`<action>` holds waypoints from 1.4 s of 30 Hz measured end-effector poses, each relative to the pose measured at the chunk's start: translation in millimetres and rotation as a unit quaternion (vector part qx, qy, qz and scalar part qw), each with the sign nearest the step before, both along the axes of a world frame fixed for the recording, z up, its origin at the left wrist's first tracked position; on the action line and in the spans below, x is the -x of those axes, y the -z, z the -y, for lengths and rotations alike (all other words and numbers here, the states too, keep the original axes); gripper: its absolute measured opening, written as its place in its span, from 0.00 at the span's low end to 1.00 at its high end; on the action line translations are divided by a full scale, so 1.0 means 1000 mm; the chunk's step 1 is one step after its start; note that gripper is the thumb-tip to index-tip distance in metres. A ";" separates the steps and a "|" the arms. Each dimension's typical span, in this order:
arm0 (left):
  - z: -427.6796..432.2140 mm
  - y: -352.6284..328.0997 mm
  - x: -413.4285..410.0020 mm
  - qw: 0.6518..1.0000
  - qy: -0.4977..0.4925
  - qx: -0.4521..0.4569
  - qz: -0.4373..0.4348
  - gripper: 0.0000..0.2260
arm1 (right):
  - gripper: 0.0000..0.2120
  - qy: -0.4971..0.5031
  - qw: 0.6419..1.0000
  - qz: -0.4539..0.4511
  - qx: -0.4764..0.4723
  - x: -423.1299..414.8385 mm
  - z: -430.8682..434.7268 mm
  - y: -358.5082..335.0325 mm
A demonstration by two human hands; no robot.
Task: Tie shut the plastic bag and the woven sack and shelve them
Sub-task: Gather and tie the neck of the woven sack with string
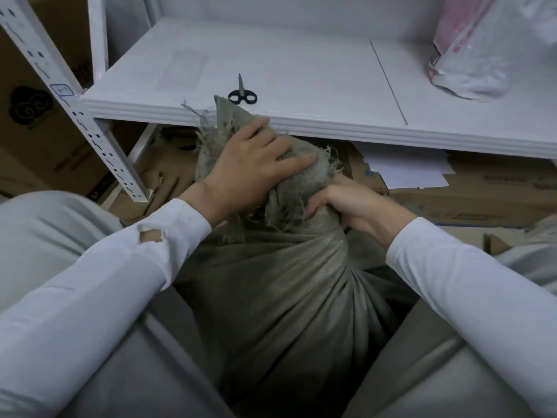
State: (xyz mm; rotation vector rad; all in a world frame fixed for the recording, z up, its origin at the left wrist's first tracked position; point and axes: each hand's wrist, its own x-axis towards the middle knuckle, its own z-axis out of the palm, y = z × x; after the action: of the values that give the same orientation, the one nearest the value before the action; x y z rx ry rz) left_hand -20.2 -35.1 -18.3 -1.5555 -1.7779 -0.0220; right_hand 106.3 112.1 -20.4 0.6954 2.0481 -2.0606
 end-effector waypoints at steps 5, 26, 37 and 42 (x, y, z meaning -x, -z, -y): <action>-0.005 -0.020 -0.010 0.992 -0.049 0.116 0.014 0.18 | 0.39 0.076 0.959 -0.081 -0.261 0.010 0.006 -0.011; -0.001 -0.001 -0.008 0.764 -0.068 -0.207 0.608 0.37 | 0.25 0.327 0.920 -0.099 0.194 0.019 -0.027 0.010; -0.018 0.038 -0.033 0.679 -0.018 0.055 0.732 0.27 | 0.21 0.255 0.903 -0.139 0.315 0.007 -0.014 -0.003; -0.026 0.041 -0.042 0.743 0.005 0.076 0.665 0.39 | 0.22 0.257 0.903 -0.154 0.306 0.010 -0.022 -0.007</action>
State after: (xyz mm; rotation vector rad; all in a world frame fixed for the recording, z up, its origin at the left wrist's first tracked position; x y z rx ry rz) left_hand 21.5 -9.3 -59.1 -1.7718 -2.8365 -1.3301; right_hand 96.4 134.4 -13.2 0.8857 1.2424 -3.0669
